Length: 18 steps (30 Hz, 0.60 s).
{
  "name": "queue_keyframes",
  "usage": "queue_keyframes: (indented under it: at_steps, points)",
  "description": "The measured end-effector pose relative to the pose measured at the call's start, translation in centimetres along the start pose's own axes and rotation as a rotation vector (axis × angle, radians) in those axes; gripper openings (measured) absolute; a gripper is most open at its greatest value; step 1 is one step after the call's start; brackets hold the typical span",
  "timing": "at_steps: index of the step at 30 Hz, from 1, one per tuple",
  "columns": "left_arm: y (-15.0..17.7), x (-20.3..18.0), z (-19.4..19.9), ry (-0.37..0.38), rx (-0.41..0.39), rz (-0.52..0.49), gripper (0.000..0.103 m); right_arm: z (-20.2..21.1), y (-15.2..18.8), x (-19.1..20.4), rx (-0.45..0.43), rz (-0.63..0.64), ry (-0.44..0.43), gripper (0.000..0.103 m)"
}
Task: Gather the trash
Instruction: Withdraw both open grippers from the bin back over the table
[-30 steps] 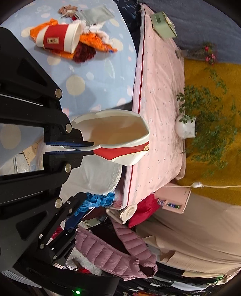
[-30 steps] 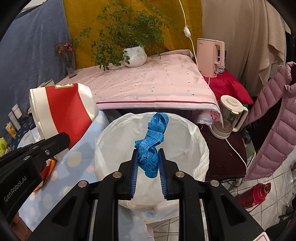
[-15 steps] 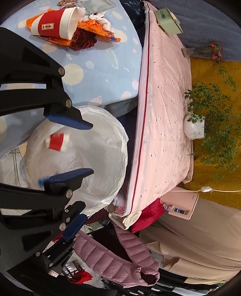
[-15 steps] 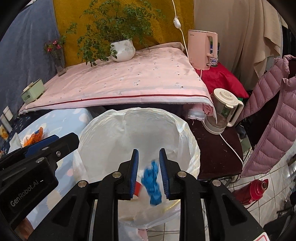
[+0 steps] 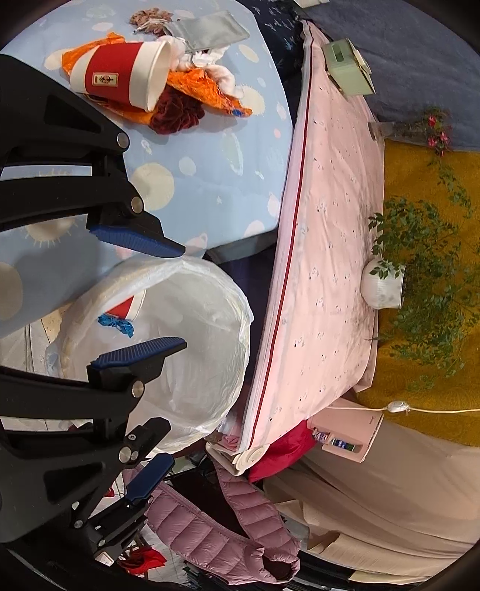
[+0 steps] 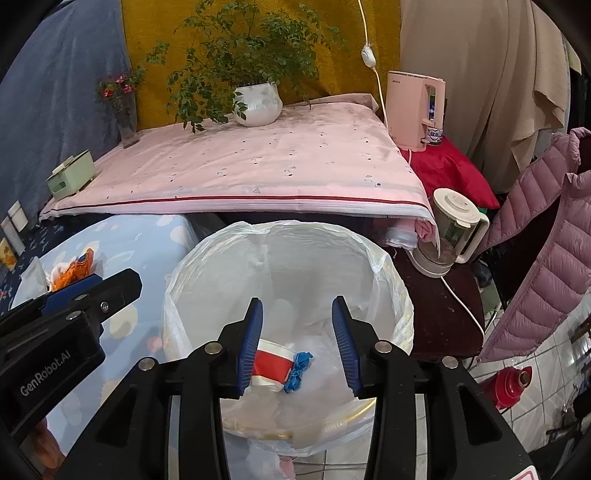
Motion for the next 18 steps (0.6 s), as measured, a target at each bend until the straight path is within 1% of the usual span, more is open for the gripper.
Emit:
queue_keyframes:
  at_steps: [1,3,5,8,10,12,16,18]
  points:
    - [0.1,0.2,0.2,-0.004,-0.001,0.005,0.044,0.1,0.0,0.3,-0.001,0.004,-0.001,0.040]
    - [0.2,1.0,0.7,-0.013,-0.007,0.018,0.051,0.5,0.1,0.9,-0.007,0.011,-0.007,0.043]
    - [0.4,1.8,1.2,-0.025,-0.015,0.032,0.055,0.9,0.1,1.5,-0.014,0.018,-0.012,0.045]
    - [0.7,3.0,2.0,-0.043,-0.021,0.048,0.060,1.4,0.1,2.5,-0.018,0.029,-0.029,0.046]
    - [1.1,4.2,2.6,-0.061,-0.024,0.066,0.065,1.7,0.2,3.4,-0.019,0.038,-0.041,0.047]
    - [1.6,5.5,3.1,-0.080,-0.029,0.085,0.070,2.0,0.4,4.4,-0.021,0.050,-0.055,0.051]
    - [2.4,8.3,4.0,-0.113,-0.027,0.124,0.074,2.5,0.9,6.9,-0.018,0.080,-0.092,0.052]
    - [3.0,10.1,4.6,-0.140,-0.031,0.155,0.082,2.8,1.1,8.1,-0.016,0.093,-0.108,0.055]
Point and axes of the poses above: each gripper's, at about its wrist camera, not at the fingertips, and z roughly against the way its jaws point, x to its left, y to its underside, the point moved 6 cm from there along -z, roughly the way its jaws point, and after that the axes turned 3 degrees about x, right-handed, at the moved point
